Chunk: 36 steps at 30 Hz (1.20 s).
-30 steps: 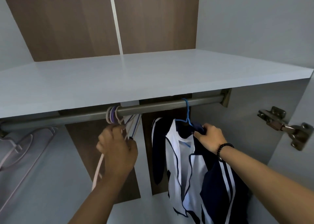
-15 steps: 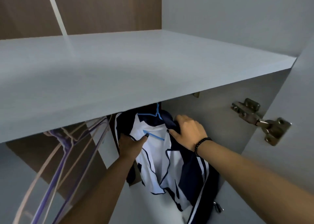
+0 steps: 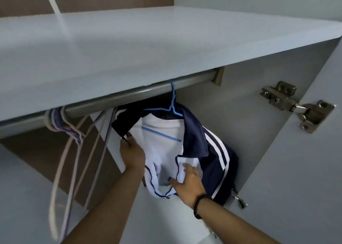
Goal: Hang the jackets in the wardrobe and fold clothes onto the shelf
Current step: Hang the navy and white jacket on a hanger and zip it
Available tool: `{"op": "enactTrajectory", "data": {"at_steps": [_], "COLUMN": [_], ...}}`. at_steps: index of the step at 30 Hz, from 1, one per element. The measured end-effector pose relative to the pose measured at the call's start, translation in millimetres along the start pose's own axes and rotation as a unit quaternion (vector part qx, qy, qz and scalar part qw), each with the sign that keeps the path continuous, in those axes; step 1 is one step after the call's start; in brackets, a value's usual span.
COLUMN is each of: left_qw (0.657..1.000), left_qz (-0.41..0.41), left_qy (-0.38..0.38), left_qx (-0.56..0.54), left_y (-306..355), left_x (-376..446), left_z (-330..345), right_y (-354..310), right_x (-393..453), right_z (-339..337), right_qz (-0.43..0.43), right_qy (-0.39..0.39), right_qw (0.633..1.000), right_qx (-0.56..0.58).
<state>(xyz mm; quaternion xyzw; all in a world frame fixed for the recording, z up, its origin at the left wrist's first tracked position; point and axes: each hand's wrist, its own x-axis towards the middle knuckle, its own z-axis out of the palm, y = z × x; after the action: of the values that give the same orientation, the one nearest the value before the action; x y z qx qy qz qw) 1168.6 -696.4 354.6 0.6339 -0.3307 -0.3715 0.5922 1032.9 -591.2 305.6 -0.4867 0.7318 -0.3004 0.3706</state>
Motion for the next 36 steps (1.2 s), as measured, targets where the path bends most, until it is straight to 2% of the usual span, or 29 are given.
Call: {"op": "enactTrajectory", "data": {"at_steps": [2,5,7,9,13,16,18,20,23,26,30,33,36], "left_qw": [1.0,0.997,0.991,0.987,0.981,0.956,0.928,0.91,0.911,0.92,0.956,0.961,0.962], "left_qz": [0.007,0.012,0.0,0.001,0.055,0.09,0.097,0.114,0.123,0.119,0.048,0.003,-0.016], "left_qy": [-0.003,-0.072,-0.128,-0.147,-0.166,-0.248,-0.314,-0.345,-0.339,-0.298,-0.203,-0.174,-0.152], "left_qx": [-0.014,0.027,0.04,0.062,0.09,0.13,0.174,0.2,0.2,0.224,0.205,0.214,0.226], "left_y": [0.6,-0.6,-2.7,-0.3,11.3,10.7,-0.3,-14.0,-31.9,-36.9,-39.2,-46.9,-61.4], "left_x": [-10.9,-23.4,-27.9,-31.7,-45.3,-68.7,-88.7,-107.5,-125.1,-139.3,-157.7,-168.2,-180.8], "left_z": [-18.9,-50.4,-65.9,-73.7,-76.1,-72.7,-71.8,-74.3,-81.7,-85.7,-91.2,-106.7,-130.1], "right_y": [-10.2,-14.0,-12.0,-6.7,1.7,6.4,11.6,16.7,27.8,43.4,63.9,76.5,90.3], "right_x": [6.9,19.6,26.3,28.2,5.9,-22.0,-40.5,-59.2,-83.5,-101.3,-119.3,-133.3,-150.5], "right_z": [12.3,23.7,24.2,22.3,19.6,22.2,22.4,19.5,8.9,0.1,1.8,1.0,-1.3], "right_qz": [0.037,0.095,0.098,0.073,-0.015,-0.075,-0.092,-0.093,-0.092,-0.091,0.006,0.075,0.121], "right_qy": [0.048,0.095,0.128,0.155,0.172,0.198,0.197,0.189,0.169,0.156,0.182,0.167,0.121], "right_qw": [0.998,0.991,0.986,0.983,0.98,0.965,0.959,0.954,0.95,0.964,0.979,0.978,0.974], "right_qx": [-0.008,0.008,0.038,0.061,0.101,0.156,0.181,0.213,0.246,0.196,0.091,0.102,0.151]}}
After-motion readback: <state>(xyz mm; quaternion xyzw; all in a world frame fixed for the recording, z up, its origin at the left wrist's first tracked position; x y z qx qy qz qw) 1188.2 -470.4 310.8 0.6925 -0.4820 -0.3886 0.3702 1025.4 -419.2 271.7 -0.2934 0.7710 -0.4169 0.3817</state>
